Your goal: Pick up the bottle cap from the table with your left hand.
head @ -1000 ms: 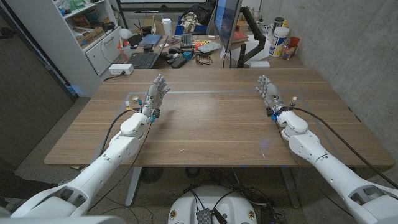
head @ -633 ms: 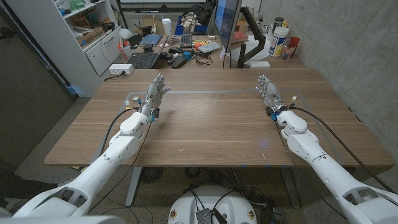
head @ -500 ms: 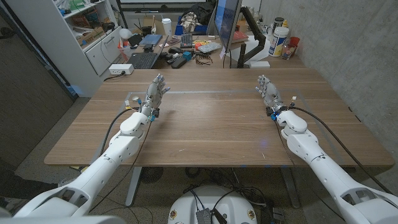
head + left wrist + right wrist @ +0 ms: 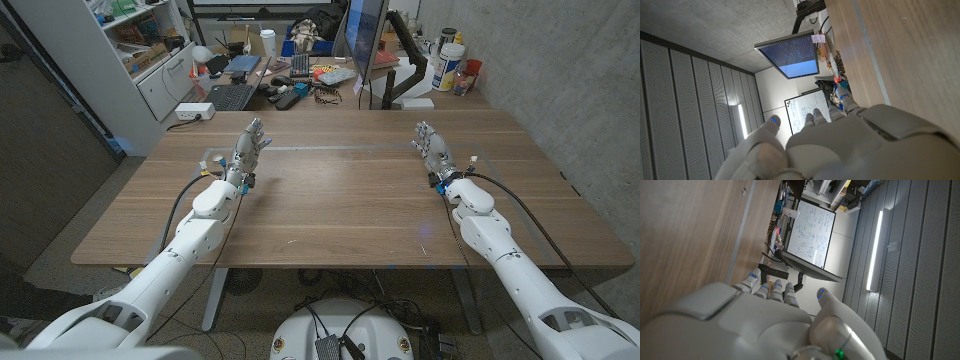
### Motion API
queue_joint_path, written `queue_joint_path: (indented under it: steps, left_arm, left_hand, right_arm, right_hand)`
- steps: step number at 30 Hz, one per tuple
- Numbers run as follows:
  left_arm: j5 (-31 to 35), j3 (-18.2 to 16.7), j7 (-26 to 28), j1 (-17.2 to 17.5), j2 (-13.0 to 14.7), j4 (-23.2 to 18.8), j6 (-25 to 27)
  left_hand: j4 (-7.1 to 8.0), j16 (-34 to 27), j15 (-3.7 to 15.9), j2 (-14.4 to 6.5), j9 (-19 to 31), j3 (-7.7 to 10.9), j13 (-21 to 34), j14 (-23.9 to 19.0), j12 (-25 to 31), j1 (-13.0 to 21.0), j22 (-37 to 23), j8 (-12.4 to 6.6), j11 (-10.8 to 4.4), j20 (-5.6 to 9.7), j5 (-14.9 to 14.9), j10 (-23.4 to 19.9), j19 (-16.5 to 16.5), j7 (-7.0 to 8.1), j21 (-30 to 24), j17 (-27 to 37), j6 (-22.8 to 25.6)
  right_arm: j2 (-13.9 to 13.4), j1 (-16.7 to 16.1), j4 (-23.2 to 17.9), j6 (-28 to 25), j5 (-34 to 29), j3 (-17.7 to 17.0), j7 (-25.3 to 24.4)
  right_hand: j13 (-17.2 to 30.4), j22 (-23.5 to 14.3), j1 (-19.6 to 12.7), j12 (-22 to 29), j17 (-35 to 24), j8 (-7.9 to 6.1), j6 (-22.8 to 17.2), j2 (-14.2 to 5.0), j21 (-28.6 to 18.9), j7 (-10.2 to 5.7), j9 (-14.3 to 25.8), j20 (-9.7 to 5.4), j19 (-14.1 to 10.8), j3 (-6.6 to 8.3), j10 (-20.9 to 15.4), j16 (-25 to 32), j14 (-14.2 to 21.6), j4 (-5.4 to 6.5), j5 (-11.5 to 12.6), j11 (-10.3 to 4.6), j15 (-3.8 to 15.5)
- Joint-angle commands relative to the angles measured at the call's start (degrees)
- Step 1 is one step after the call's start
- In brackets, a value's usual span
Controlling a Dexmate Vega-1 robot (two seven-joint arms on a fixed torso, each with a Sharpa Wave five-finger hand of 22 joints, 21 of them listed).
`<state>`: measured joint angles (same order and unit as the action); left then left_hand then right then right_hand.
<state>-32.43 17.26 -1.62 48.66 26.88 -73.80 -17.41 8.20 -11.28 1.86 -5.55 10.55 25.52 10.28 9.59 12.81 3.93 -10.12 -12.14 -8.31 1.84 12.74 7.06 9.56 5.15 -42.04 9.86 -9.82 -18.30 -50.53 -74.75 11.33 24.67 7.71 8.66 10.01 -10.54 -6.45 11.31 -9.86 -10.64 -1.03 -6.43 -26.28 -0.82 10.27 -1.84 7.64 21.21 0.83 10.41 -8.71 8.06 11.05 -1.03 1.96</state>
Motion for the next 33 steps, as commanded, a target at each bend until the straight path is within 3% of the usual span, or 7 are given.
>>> queue_joint_path:
  steps: [1, 25, 33]
  left_arm:
    - [2.9, -0.6, 2.5, 0.1, 0.3, -0.4, -1.4]
    - [11.9, -0.8, 10.9, 1.0, 5.0, -5.4, 0.7]
    - [13.3, -1.1, 12.3, 1.4, 6.2, -6.5, 1.1]
  left_hand:
    - [-0.80, -0.2, 4.59, -2.6, 0.1, 0.64, 0.2, -0.2, 0.3, 1.5, -0.2, -0.43, -0.15, 2.27, 0.4, -1.0, 4.4, 0.73, -0.2, 0.1, -0.1]
    - [-3.59, 0.5, 4.78, -1.7, 0.2, 2.37, 0.5, -0.7, -0.2, 5.7, -0.2, -0.40, 0.00, 2.01, -0.2, -1.9, 3.7, 1.67, 0.3, 0.1, 1.3]
    - [-4.42, 0.5, 3.15, -1.5, 0.3, 2.84, 0.5, -0.9, -0.4, 6.9, -0.3, -0.29, -0.20, 2.27, -0.6, -1.9, 3.6, 1.64, 0.5, 0.2, 1.3]
  right_arm:
    - [2.5, -0.1, 0.0, -0.9, -2.8, -2.8, 1.5]
    - [4.4, 0.0, 0.0, -1.3, -5.1, -4.5, 3.7]
    - [4.6, 0.2, 0.1, -1.2, -5.4, -4.7, 4.1]
  right_hand:
    - [0.3, -0.1, -0.3, 0.3, -0.2, -0.27, -0.2, -3.42, 0.3, -0.16, 0.3, -6.14, 0.1, 0.18, 0.1, 0.3, -0.4, -0.11, 0.3, -0.15, 1.71]
    - [0.3, -0.1, -0.3, 0.3, -0.2, -0.28, -0.3, -3.43, 0.6, -0.21, 0.3, -6.07, 0.0, 0.10, 0.1, 0.3, -0.3, -0.16, 0.4, -0.14, 1.63]
    - [0.3, -0.1, -0.3, 0.3, -0.2, -0.28, -0.4, -3.42, 0.7, -0.24, 0.3, -6.05, 0.0, 0.06, 0.1, 0.3, -0.3, -0.16, 0.4, -0.21, 1.64]
